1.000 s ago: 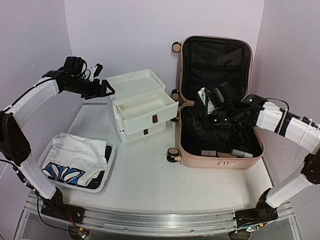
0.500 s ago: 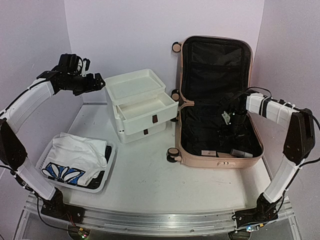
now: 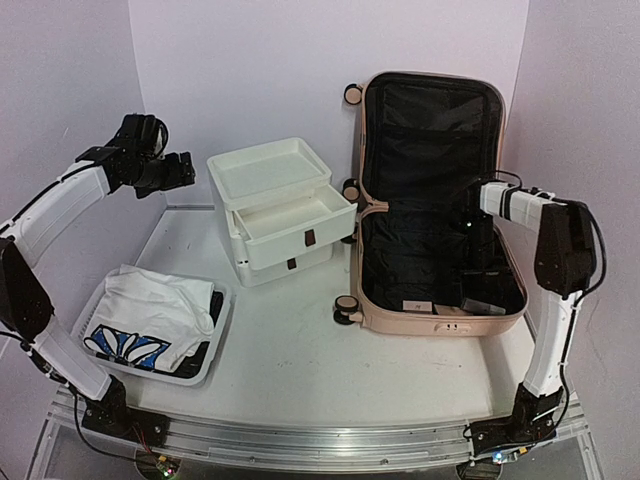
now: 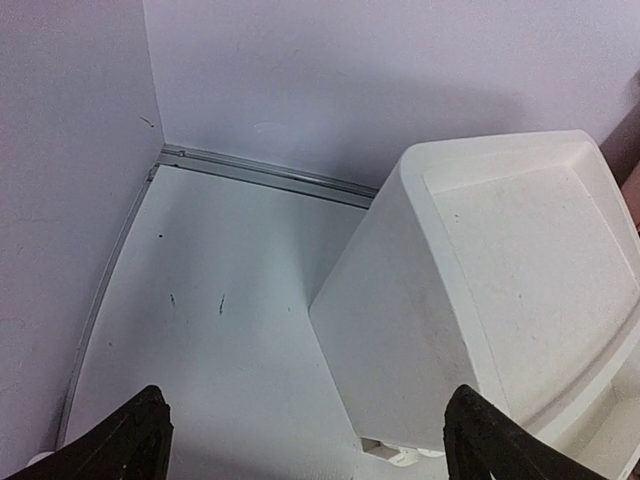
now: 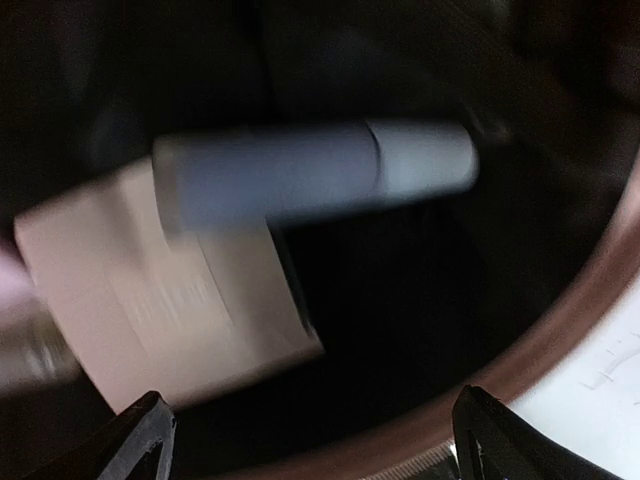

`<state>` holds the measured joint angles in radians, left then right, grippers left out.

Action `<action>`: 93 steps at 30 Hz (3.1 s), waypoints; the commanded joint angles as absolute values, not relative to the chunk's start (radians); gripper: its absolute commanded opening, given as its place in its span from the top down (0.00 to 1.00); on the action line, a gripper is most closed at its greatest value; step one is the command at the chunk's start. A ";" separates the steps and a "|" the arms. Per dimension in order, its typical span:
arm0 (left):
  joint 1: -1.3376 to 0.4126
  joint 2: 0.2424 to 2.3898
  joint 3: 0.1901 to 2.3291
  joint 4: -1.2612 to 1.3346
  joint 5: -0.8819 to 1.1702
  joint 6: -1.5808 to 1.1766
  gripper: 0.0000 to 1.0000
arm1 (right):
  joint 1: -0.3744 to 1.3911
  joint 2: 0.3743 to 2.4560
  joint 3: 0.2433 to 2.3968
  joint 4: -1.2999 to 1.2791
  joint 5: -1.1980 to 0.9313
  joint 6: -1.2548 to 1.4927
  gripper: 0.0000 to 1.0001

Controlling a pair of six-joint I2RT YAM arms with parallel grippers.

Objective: Open, take out, and arrange the luggage

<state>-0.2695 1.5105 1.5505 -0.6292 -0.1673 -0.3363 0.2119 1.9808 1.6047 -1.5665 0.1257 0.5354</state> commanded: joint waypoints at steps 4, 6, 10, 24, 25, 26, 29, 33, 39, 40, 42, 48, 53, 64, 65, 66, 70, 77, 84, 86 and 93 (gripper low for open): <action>-0.263 1.519 1.597 -0.618 -0.247 -0.422 0.05 | 0.221 2.125 1.749 -1.634 0.118 0.636 0.02; -0.262 1.516 1.592 -0.620 -0.247 -0.420 0.05 | 0.221 2.129 1.756 -1.575 0.084 0.579 0.02; -0.262 1.510 1.592 -0.631 -0.243 -0.412 0.05 | 0.246 2.136 1.822 -1.476 -0.029 0.323 0.02; -0.254 1.581 1.672 -0.666 -0.237 -0.359 0.06 | 0.224 1.972 1.538 -1.317 0.144 -0.469 0.11; -0.253 1.585 1.673 -0.667 -0.242 -0.359 0.06 | 0.209 1.970 1.529 -1.318 0.151 -0.478 0.12; -0.253 1.590 1.677 -0.667 -0.246 -0.359 0.06 | 0.196 1.968 1.522 -1.317 0.157 -0.490 0.14; -0.252 1.608 1.700 -0.667 -0.244 -0.350 0.06 | 0.190 1.983 1.510 -1.317 0.174 -0.538 0.17; -0.250 1.613 1.710 -0.667 -0.242 -0.349 0.06 | 0.190 2.023 1.475 -1.288 0.220 -0.606 0.22; -0.250 1.575 1.676 -0.664 -0.240 -0.380 0.06 | 0.191 2.062 1.496 -1.217 0.185 -0.650 0.39; -0.251 1.569 1.668 -0.662 -0.241 -0.388 0.06 | 0.191 2.064 1.489 -1.199 0.183 -0.660 0.41; -0.251 1.561 1.659 -0.655 -0.242 -0.404 0.06 | 0.191 2.070 1.477 -1.178 0.188 -0.691 0.42; -0.251 1.539 1.647 -0.637 -0.207 -0.448 0.06 | 0.197 2.043 1.449 -1.145 0.117 -0.738 0.57; -0.251 1.519 1.644 -0.628 -0.176 -0.445 0.06 | 0.211 1.948 1.437 -1.149 0.097 -0.744 0.67; -0.251 1.471 1.613 -0.625 -0.067 -0.486 0.07 | 0.272 1.784 1.610 -1.154 -0.114 -0.623 0.80; -0.251 1.468 1.610 -0.624 -0.062 -0.493 0.07 | 0.289 1.786 1.639 -1.148 -0.160 -0.591 0.81; -0.251 1.465 1.608 -0.624 -0.047 -0.498 0.07 | 0.312 1.792 1.705 -1.135 -0.209 -0.563 0.85; -0.252 1.444 1.591 -0.627 -0.004 -0.511 0.08 | 0.413 1.817 1.848 -0.992 -0.366 -0.482 0.90; -0.250 1.393 1.532 -0.627 0.064 -0.502 0.08 | 0.526 1.923 2.158 -0.818 -0.499 -0.364 0.99; -0.252 1.389 1.531 -0.625 0.137 -0.466 0.08 | 0.613 2.010 2.346 -0.789 -0.524 -0.461 1.00; -0.252 1.389 1.535 -0.627 0.148 -0.457 0.08 | 0.624 2.050 2.370 -0.777 -0.538 -0.508 1.00; -0.252 1.364 1.520 -0.629 0.156 -0.461 0.08 | 0.652 2.186 2.475 -0.733 -0.443 -0.580 1.00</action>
<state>-0.2562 1.4231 1.5288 -0.6605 0.1349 -0.4713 0.6472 2.1277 2.4084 -0.8207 -0.4858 -0.5285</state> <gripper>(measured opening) 0.918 0.333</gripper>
